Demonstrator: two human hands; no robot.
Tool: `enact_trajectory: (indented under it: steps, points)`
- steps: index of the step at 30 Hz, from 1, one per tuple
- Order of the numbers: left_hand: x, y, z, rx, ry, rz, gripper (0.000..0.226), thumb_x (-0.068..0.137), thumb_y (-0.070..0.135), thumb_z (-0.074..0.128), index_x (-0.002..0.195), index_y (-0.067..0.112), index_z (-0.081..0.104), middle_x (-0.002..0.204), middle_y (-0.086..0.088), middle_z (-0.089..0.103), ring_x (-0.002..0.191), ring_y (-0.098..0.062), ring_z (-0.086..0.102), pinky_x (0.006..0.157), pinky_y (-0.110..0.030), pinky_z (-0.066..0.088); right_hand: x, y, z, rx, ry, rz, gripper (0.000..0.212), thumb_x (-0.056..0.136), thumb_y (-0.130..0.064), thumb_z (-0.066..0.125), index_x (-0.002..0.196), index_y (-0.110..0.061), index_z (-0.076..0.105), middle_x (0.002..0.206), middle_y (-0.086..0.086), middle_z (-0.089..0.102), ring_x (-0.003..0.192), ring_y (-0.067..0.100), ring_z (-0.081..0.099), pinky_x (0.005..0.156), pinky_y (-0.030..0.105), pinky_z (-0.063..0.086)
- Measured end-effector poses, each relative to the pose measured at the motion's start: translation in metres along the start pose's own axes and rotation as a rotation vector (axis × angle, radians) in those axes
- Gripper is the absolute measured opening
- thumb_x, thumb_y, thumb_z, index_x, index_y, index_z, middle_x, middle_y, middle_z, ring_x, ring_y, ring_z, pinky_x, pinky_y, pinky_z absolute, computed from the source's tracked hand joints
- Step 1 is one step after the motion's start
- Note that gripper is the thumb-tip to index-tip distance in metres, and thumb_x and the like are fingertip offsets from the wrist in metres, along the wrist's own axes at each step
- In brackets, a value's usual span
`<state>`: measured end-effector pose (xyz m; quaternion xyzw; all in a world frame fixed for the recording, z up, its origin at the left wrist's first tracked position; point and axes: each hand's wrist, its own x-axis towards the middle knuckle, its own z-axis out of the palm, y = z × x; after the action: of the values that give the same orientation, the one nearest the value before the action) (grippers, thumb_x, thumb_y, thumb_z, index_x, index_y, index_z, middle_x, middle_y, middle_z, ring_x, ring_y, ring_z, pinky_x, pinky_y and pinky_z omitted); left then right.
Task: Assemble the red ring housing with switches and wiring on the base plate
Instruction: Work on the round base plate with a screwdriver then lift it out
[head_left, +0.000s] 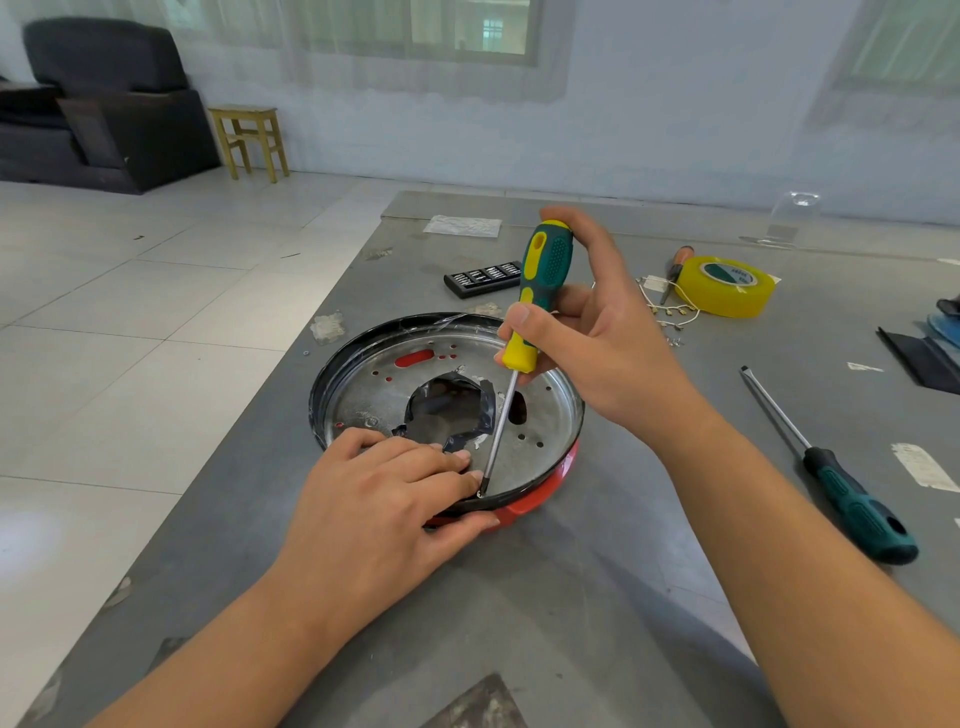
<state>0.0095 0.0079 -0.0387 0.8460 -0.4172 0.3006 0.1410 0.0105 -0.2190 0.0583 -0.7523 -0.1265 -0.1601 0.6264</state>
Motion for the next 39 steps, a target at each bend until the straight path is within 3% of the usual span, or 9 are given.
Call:
enact_trajectory:
  steps: [14, 20, 22, 25, 28, 30, 32, 36, 39]
  points:
    - [-0.001, 0.002, 0.000, 0.009, 0.000, -0.013, 0.042, 0.096, 0.066, 0.056, 0.093, 0.034, 0.083, 0.105, 0.019, 0.079, 0.097, -0.010, 0.076, 0.079, -0.039, 0.054, -0.012, -0.031, 0.010, -0.238, -0.140, -0.259, 0.069, 0.088, -0.021, 0.077, 0.139, -0.044, 0.036, 0.085, 0.006, 0.063, 0.071, 0.026, 0.073, 0.064, 0.036, 0.064]
    - [0.000, 0.004, -0.002, 0.005, 0.017, -0.011, 0.038, 0.094, 0.063, 0.060, 0.094, 0.033, 0.083, 0.105, 0.018, 0.079, 0.095, -0.010, 0.076, 0.076, -0.042, 0.056, -0.014, -0.040, 0.018, -0.585, 0.015, -0.363, 0.063, 0.085, -0.030, 0.077, 0.126, -0.032, 0.030, 0.079, -0.006, 0.047, 0.056, 0.015, 0.052, 0.047, 0.019, 0.044]
    - [0.001, 0.005, -0.003, -0.004, 0.030, -0.008, 0.038, 0.093, 0.063, 0.060, 0.093, 0.033, 0.083, 0.105, 0.018, 0.079, 0.095, -0.010, 0.077, 0.075, -0.042, 0.056, -0.013, -0.043, 0.024, -0.631, 0.020, -0.369, 0.064, 0.084, -0.024, 0.073, 0.127, -0.032, 0.027, 0.078, -0.005, 0.052, 0.056, 0.016, 0.054, 0.049, 0.024, 0.048]
    - [0.000, 0.004, -0.003, -0.005, 0.029, -0.008, 0.038, 0.094, 0.064, 0.059, 0.092, 0.033, 0.083, 0.105, 0.019, 0.079, 0.095, -0.009, 0.076, 0.076, -0.041, 0.056, -0.014, -0.045, 0.030, -0.687, -0.046, -0.385, 0.079, 0.086, -0.021, 0.068, 0.146, -0.038, 0.020, 0.109, -0.012, 0.063, 0.066, 0.011, 0.062, 0.059, 0.035, 0.057]
    - [0.000, 0.005, -0.003, 0.003, 0.017, -0.011, 0.038, 0.094, 0.063, 0.059, 0.093, 0.033, 0.083, 0.104, 0.018, 0.079, 0.096, -0.009, 0.076, 0.076, -0.042, 0.056, -0.015, -0.052, 0.028, -0.639, -0.087, -0.363, 0.065, 0.097, -0.033, 0.062, 0.151, -0.038, 0.027, 0.133, -0.017, 0.056, 0.102, 0.006, 0.065, 0.081, 0.030, 0.060]
    - [0.000, 0.005, -0.003, 0.013, 0.016, -0.015, 0.038, 0.093, 0.063, 0.059, 0.092, 0.033, 0.083, 0.104, 0.018, 0.079, 0.094, -0.010, 0.077, 0.076, -0.040, 0.056, -0.015, -0.058, 0.024, -0.574, -0.079, -0.357, 0.049, 0.103, -0.028, 0.048, 0.151, -0.032, 0.039, 0.124, -0.025, 0.053, 0.115, 0.008, 0.063, 0.088, 0.025, 0.057]
    - [0.000, 0.005, -0.003, 0.019, 0.015, -0.014, 0.039, 0.093, 0.062, 0.058, 0.092, 0.033, 0.083, 0.103, 0.018, 0.079, 0.093, -0.010, 0.077, 0.076, -0.039, 0.056, -0.015, -0.064, 0.018, -0.512, -0.069, -0.330, 0.044, 0.104, -0.019, 0.043, 0.147, -0.026, 0.051, 0.117, -0.024, 0.058, 0.111, 0.013, 0.067, 0.090, 0.033, 0.058]
    - [0.000, 0.005, -0.003, 0.018, 0.018, -0.011, 0.038, 0.093, 0.062, 0.058, 0.091, 0.033, 0.082, 0.102, 0.017, 0.079, 0.093, -0.010, 0.077, 0.074, -0.039, 0.056, -0.017, -0.074, 0.021, -0.691, 0.042, -0.392, 0.017, 0.097, -0.033, 0.065, 0.113, -0.028, 0.068, 0.088, -0.017, 0.057, 0.078, 0.004, 0.058, 0.069, 0.014, 0.045]
    - [0.000, 0.005, -0.003, 0.013, 0.017, -0.015, 0.038, 0.093, 0.062, 0.058, 0.091, 0.033, 0.083, 0.103, 0.018, 0.079, 0.094, -0.010, 0.077, 0.073, -0.041, 0.055, -0.018, -0.073, 0.032, -0.917, 0.232, -0.422, 0.017, 0.095, -0.038, 0.062, 0.094, -0.021, 0.061, 0.079, -0.006, 0.047, 0.068, 0.018, 0.048, 0.059, 0.029, 0.039]
